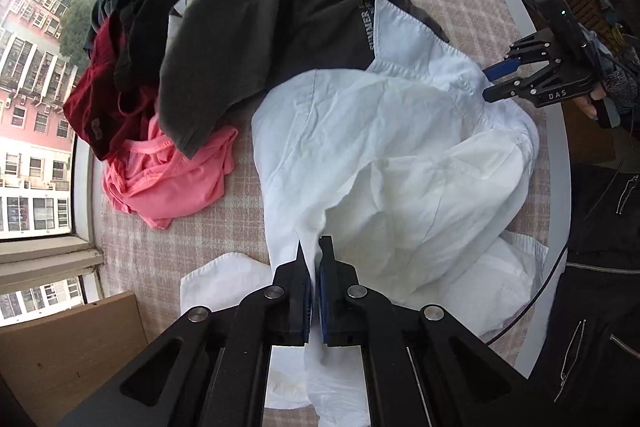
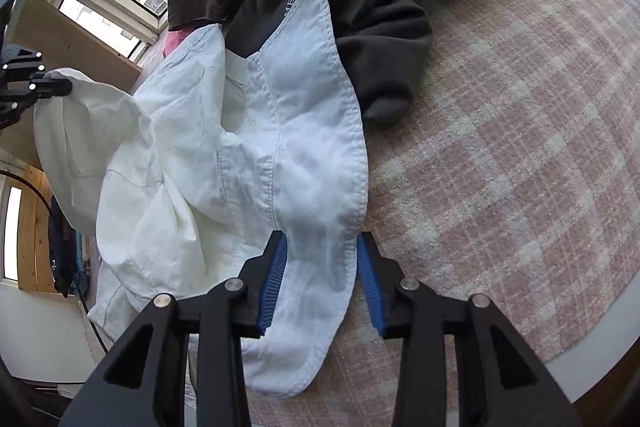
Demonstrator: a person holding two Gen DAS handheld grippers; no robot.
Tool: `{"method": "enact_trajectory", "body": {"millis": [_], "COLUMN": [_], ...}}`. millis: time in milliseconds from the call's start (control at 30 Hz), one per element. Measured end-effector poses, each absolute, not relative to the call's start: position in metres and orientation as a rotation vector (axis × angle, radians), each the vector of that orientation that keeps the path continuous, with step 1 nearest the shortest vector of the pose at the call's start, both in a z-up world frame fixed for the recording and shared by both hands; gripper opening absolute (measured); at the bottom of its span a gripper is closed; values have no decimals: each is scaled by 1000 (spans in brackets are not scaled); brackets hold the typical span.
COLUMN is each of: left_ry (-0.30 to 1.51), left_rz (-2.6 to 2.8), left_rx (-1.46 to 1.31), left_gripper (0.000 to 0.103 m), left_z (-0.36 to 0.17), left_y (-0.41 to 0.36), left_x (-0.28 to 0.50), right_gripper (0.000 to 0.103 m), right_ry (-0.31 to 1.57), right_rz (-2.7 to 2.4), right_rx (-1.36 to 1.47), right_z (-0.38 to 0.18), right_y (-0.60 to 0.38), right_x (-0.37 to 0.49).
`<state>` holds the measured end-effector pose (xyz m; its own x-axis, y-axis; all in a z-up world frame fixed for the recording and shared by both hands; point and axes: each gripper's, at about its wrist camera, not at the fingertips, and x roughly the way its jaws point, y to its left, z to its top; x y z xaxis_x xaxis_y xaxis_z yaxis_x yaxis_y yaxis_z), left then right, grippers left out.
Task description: Fold clothes
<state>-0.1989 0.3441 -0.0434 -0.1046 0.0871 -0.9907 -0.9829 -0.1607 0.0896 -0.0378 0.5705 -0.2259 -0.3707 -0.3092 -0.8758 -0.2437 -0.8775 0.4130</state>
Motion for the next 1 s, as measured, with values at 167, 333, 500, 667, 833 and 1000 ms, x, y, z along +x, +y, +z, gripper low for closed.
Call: {"method": "enact_trajectory", "body": {"millis": [167, 333, 500, 667, 833, 1000], "left_ry": [1168, 1269, 1324, 1350, 1353, 1308], "left_rz": [1431, 1296, 1213, 1150, 1067, 1005], "left_rx": [-1051, -1061, -1043, -987, -1024, -1128], "left_gripper": [2, 3, 17, 42, 49, 31], "left_z": [-13, -67, -121, -138, -163, -184], "left_y": [391, 435, 461, 474, 480, 482], "left_x": [-204, -213, -222, -222, -227, -235], "right_gripper": [4, 4, 4, 4, 4, 5], "right_ry": [-706, -747, -753, -744, -774, -775], "right_rz": [-2413, -2447, -2438, -2392, -2375, -2363], "right_rx": [1687, 1622, 1624, 1642, 1649, 1679], "right_z": [-227, -211, -204, -205, -209, -216], "right_y": [553, 565, 571, 570, 580, 576], "right_x": [-33, -11, 2, 5, 4, -12]}}
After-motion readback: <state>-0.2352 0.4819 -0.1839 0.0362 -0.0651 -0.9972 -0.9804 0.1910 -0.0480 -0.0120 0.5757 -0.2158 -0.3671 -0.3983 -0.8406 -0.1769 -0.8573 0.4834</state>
